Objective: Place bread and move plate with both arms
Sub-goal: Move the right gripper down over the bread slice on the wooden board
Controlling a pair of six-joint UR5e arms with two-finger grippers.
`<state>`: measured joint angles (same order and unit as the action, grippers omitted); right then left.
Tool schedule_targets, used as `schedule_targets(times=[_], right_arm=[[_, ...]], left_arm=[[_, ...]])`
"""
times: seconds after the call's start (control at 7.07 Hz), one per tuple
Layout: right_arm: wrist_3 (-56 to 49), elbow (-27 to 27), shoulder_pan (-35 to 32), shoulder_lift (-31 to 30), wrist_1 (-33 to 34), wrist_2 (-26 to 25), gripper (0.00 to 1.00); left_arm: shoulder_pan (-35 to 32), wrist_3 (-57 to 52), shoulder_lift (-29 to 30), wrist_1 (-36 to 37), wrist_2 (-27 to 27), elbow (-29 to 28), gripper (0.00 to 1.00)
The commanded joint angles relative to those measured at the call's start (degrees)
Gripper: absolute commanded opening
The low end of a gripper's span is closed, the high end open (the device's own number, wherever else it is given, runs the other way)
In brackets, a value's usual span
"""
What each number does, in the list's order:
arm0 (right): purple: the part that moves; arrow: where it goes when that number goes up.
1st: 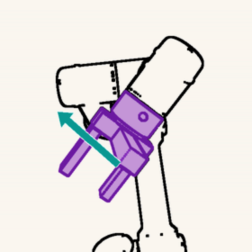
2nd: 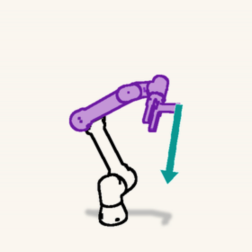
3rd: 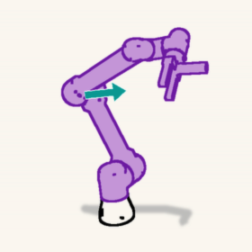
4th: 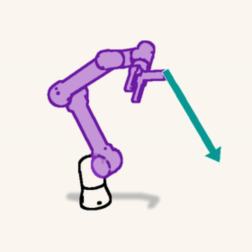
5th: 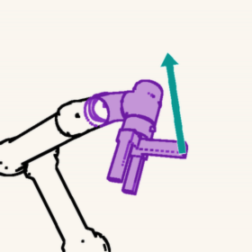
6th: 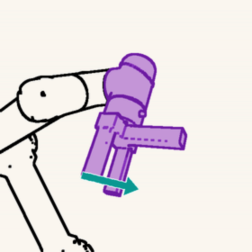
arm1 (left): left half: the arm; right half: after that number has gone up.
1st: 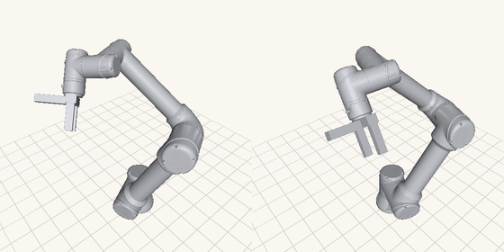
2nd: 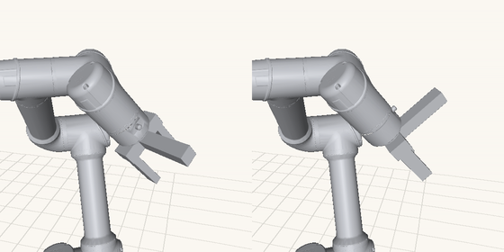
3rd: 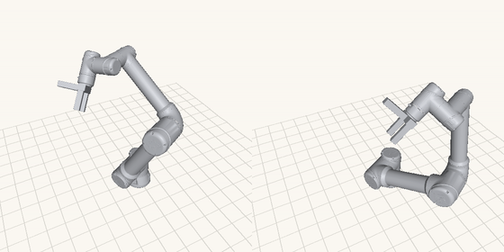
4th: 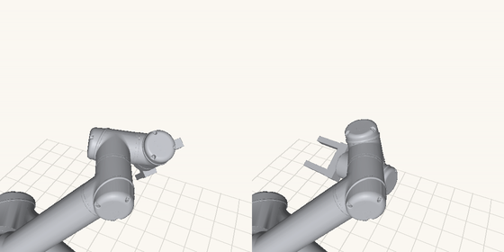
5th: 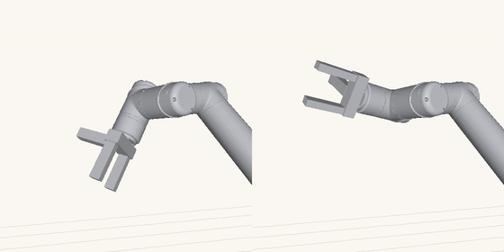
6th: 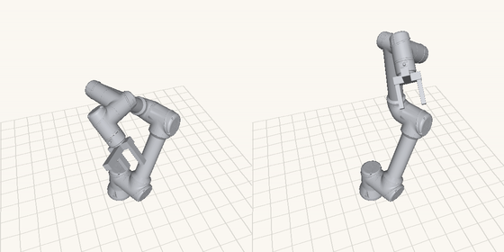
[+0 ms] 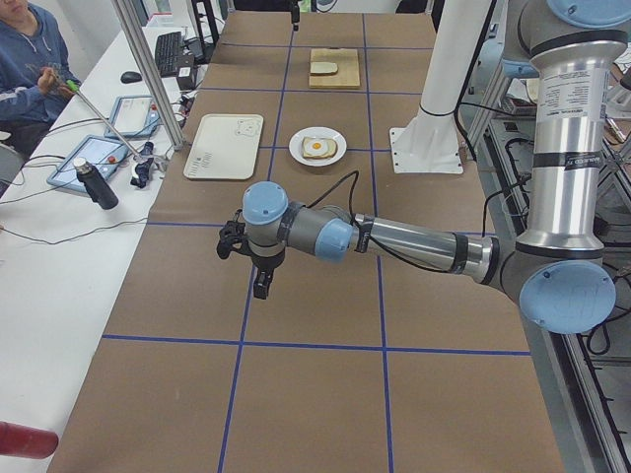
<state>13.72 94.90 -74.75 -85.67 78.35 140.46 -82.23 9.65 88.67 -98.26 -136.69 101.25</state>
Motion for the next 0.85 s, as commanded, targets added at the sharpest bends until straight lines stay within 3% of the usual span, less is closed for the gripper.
schedule_targets(times=[0.0, 0.14, 0.28, 0.42, 0.71], right_arm=[[5.5, 0.4, 4.2, -4.9, -10.5, 0.2, 1.0], [19.2, 0.3, 7.0, -5.5, -17.7, 0.0, 1.0], [24.2, -0.1, 10.5, -9.5, -27.0, -1.5, 1.0], [27.7, -0.2, 11.7, -10.6, -30.2, -2.9, 1.0], [29.1, -0.2, 14.3, -12.4, -30.4, -6.0, 0.98]], left_arm=[[0.0, 0.0, -0.1, 0.0, 0.0, -0.3, 0.98], [0.0, 0.0, -0.1, 0.0, 0.0, -0.1, 0.98], [0.0, 0.1, -0.1, 0.0, 0.0, -0.1, 0.98], [0.0, 0.1, 0.0, 0.0, 0.0, -0.4, 0.98], [0.0, 0.9, 0.0, -0.1, -0.1, 0.0, 0.98]])
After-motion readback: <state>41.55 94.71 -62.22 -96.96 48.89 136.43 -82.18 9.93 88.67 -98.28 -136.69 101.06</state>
